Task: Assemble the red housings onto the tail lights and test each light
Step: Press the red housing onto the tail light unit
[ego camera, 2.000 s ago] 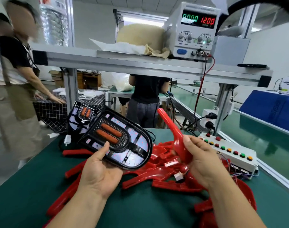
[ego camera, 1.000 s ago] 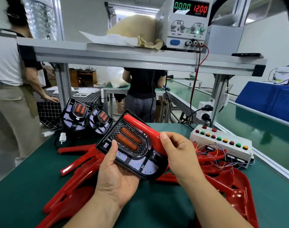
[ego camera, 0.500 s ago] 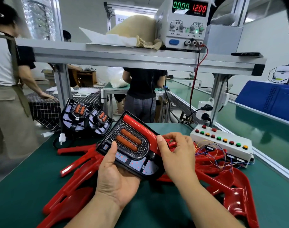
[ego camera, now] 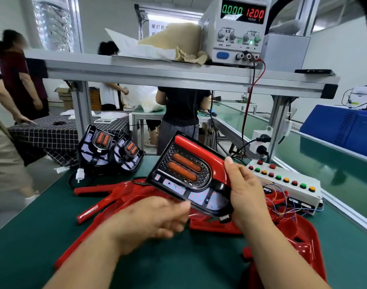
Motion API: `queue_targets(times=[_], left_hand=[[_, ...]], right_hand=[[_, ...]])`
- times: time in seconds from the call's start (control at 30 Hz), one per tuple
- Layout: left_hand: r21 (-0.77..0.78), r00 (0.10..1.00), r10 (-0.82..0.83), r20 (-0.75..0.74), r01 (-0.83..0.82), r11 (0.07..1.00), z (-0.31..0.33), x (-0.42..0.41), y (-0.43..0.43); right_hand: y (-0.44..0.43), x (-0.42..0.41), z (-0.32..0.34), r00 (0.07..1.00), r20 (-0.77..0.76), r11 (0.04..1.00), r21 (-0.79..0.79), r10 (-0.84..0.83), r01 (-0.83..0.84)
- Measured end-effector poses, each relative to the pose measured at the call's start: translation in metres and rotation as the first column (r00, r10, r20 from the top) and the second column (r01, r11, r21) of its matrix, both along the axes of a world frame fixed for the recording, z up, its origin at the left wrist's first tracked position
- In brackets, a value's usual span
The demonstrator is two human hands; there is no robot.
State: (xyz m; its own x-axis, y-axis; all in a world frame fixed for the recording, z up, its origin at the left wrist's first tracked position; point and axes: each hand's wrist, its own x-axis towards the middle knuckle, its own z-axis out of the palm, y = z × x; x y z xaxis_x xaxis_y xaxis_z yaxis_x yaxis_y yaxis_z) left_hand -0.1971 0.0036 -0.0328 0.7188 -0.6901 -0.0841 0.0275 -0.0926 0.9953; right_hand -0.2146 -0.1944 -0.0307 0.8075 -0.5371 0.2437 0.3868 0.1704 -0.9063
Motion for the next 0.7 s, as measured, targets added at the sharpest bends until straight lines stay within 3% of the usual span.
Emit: queue_targets(times=[0.03, 0.1, 0.17, 0.2, 0.23, 0.27, 0.33, 0.4, 0.6, 0.7], left_hand=[[0.070, 0.993, -0.005, 0.114, -0.003, 0.998, 0.006, 0.004, 0.011], [-0.123, 0.961, 0.190, 0.201, -0.168, 0.978, 0.017, 0.015, 0.028], [-0.447, 0.878, 0.467, 0.103, -0.378, 0.811, 0.020, 0.028, 0.038], [-0.523, 0.818, 0.565, 0.111, -0.435, 0.733, 0.021, 0.032, 0.039], [-0.523, 0.759, 0.624, 0.186, -0.461, 0.717, 0.019, 0.034, 0.039], [-0.486, 0.719, 0.634, 0.285, -0.461, 0.742, 0.016, 0.037, 0.037], [-0.315, 0.742, 0.490, 0.456, -0.381, 0.869, 0.008, 0.036, 0.033], [-0.228, 0.794, 0.381, 0.474, -0.307, 0.924, 0.001, 0.033, 0.029], [-0.348, 0.617, 0.477, 0.627, -0.326, 0.879, -0.010, 0.030, 0.016], [-0.400, 0.589, 0.529, 0.611, -0.347, 0.848, -0.014, 0.033, 0.013]], right_hand=[[-0.003, -0.001, 0.001, 1.000, 0.019, 1.000, -0.021, -0.003, 0.003], [-0.003, -0.003, 0.003, 0.999, 0.041, 0.996, -0.092, 0.011, -0.008], [-0.001, -0.003, 0.002, 0.999, 0.040, 0.978, -0.206, 0.023, -0.014], [0.000, -0.003, 0.001, 0.999, 0.036, 0.962, -0.273, 0.032, -0.021], [0.002, -0.004, 0.000, 0.998, 0.036, 0.942, -0.333, 0.047, -0.032], [0.004, -0.004, -0.001, 0.997, 0.035, 0.923, -0.383, 0.066, -0.048], [0.008, -0.006, -0.003, 0.993, 0.027, 0.892, -0.442, 0.119, -0.095], [0.011, -0.008, -0.003, 0.987, 0.026, 0.866, -0.483, 0.161, -0.129], [0.011, -0.014, -0.001, 0.968, 0.080, 0.849, -0.501, 0.240, -0.169], [0.006, -0.014, -0.001, 0.960, 0.088, 0.829, -0.530, 0.266, -0.181]])
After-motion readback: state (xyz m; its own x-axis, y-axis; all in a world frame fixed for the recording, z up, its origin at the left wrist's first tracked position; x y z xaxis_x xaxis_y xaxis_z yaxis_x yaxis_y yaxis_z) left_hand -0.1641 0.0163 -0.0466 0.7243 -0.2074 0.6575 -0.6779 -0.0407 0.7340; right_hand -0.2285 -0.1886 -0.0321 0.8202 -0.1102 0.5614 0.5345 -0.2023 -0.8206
